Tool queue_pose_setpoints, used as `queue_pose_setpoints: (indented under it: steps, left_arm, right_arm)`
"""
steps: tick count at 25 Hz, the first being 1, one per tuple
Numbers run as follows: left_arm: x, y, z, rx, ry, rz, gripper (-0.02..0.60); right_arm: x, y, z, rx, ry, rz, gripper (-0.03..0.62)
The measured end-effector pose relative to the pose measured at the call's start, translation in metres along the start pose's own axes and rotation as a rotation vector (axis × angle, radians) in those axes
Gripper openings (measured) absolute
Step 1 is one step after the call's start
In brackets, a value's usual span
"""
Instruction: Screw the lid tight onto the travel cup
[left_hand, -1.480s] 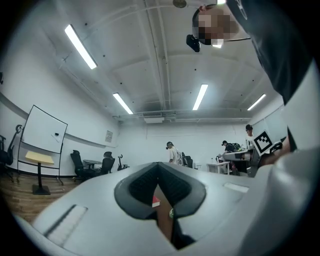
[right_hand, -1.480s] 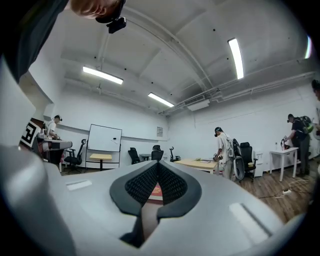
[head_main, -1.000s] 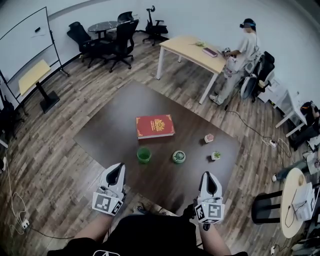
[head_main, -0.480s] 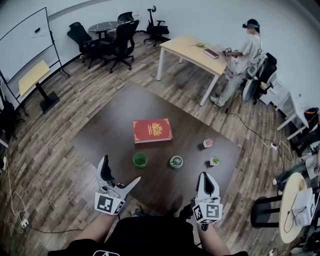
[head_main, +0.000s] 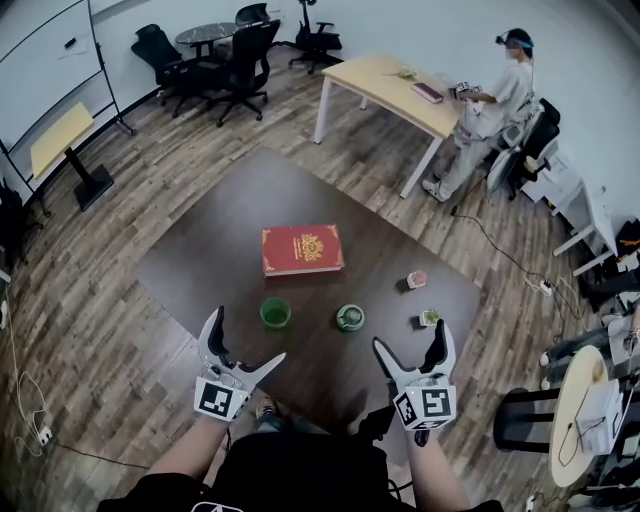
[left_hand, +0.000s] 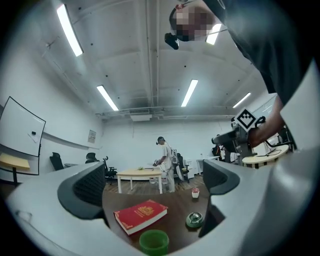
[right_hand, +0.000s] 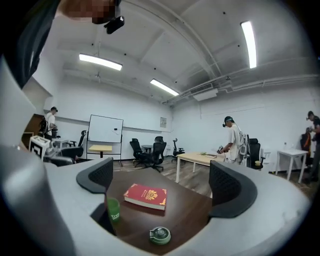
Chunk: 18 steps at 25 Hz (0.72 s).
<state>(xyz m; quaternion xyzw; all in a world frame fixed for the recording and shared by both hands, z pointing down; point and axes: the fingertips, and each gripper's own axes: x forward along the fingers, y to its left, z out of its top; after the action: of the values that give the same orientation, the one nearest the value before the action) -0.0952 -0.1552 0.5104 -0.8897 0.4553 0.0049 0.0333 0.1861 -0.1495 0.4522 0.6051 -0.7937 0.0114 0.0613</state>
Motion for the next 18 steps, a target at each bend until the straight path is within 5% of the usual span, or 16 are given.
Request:
queue_pose_setpoints:
  steps: [5, 10, 18]
  left_arm:
    - [0.028, 0.012, -0.11, -0.085, 0.134, -0.019, 0.588]
    - [0.068, 0.019, -0.212, -0.03, 0.194, -0.069, 0.588]
    - [0.107, 0.011, -0.293, -0.003, 0.268, -0.126, 0.582]
  right_arm:
    - [0.022, -0.005, -0.019, -0.036, 0.075, 0.017, 0.598]
    - [0.043, -0.006, -0.065, -0.068, 0.174, 0.033, 0.597]
    - [0.073, -0.009, -0.137, -0.044, 0.298, 0.072, 0.597]
